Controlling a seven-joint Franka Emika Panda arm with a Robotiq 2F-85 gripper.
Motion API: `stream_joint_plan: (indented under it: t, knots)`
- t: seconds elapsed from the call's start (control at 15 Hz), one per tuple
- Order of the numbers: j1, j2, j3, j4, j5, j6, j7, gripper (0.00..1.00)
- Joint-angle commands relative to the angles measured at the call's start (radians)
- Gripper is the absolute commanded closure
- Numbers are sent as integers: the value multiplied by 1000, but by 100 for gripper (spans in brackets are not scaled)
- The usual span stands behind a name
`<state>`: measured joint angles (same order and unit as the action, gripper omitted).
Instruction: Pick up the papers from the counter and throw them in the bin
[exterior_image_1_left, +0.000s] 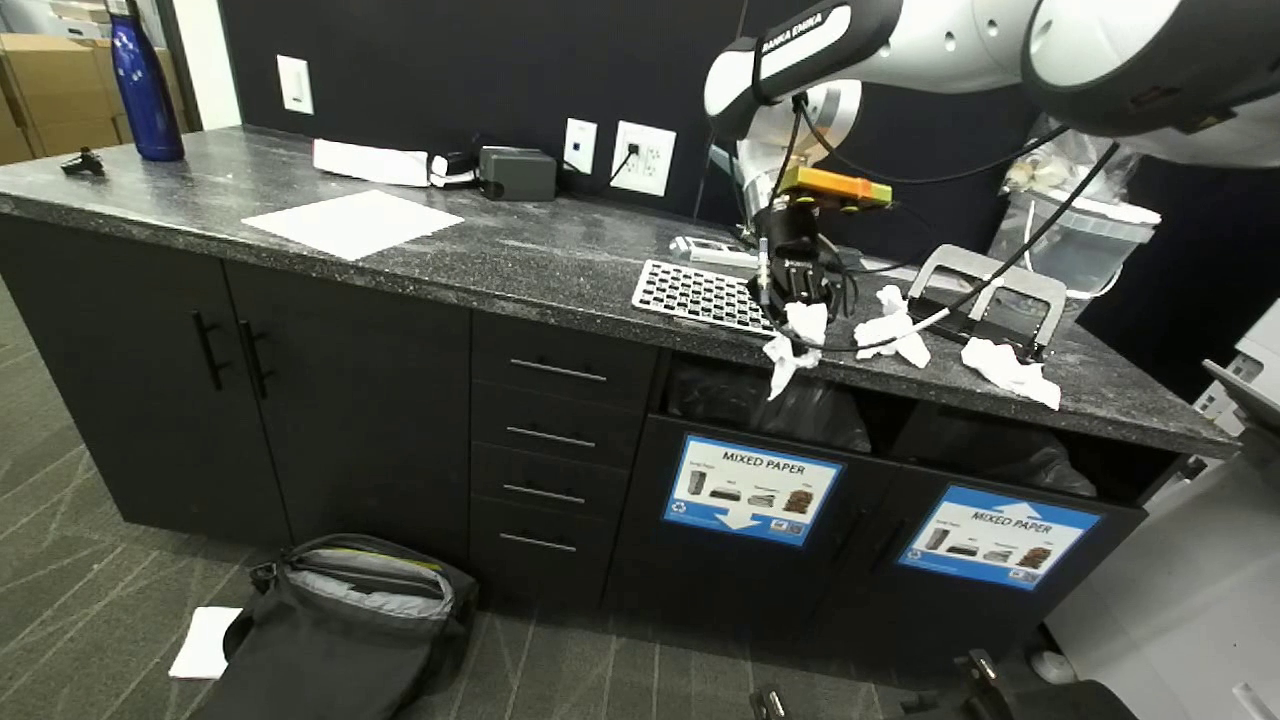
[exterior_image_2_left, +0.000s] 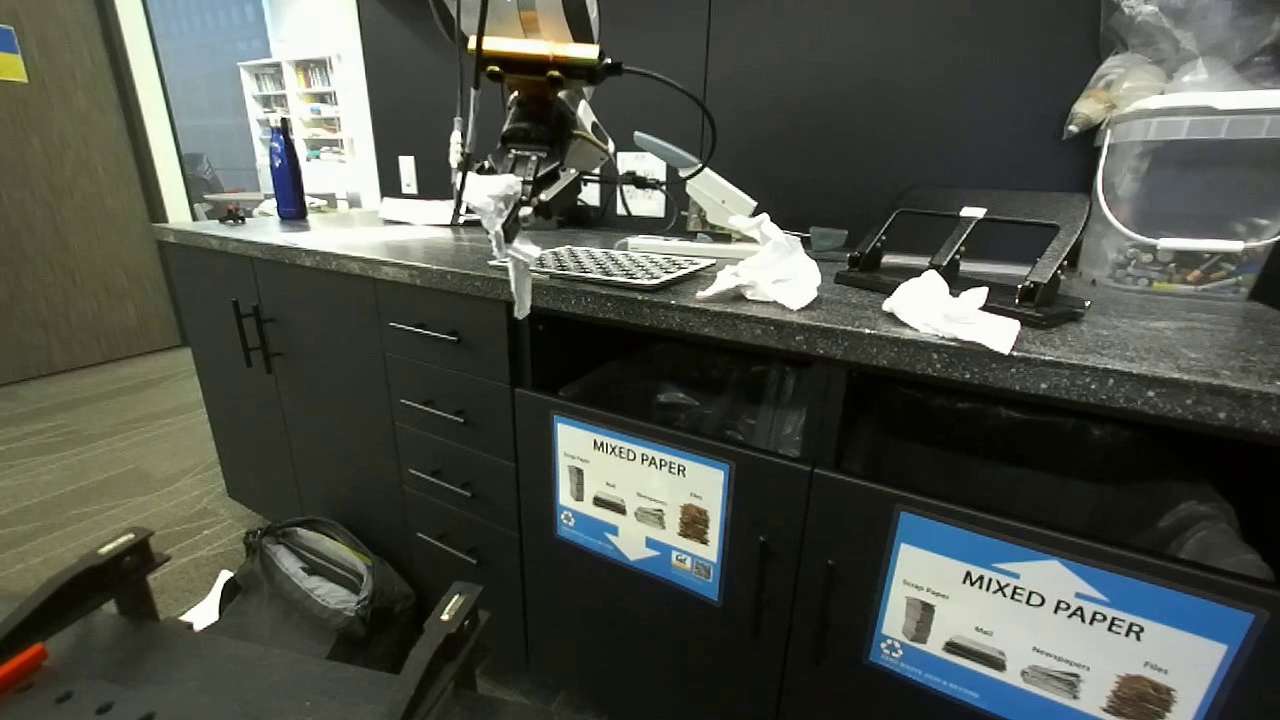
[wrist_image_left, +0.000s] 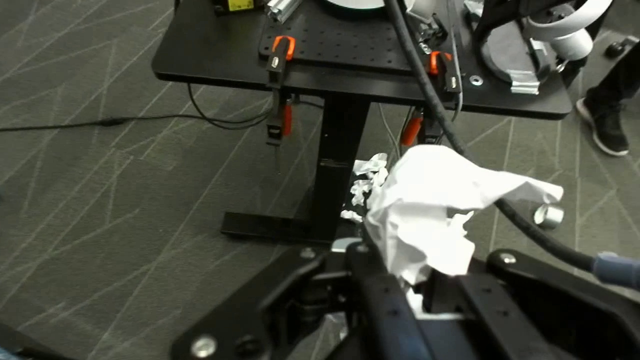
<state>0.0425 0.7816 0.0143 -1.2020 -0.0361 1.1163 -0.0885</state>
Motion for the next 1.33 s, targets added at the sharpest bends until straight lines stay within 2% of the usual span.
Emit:
stream_joint_plan:
  t: [0.0,0.93,1.2,1.27]
  knots:
    - [-9,-120,37,-244,67,194,9,91]
    - [122,-344,-14,-971,-94,1303,353,91]
    - [191,-372,-96,-1161,-216,1632,494,90]
    - [169,-373,-87,-1204,-297,1713,569,90]
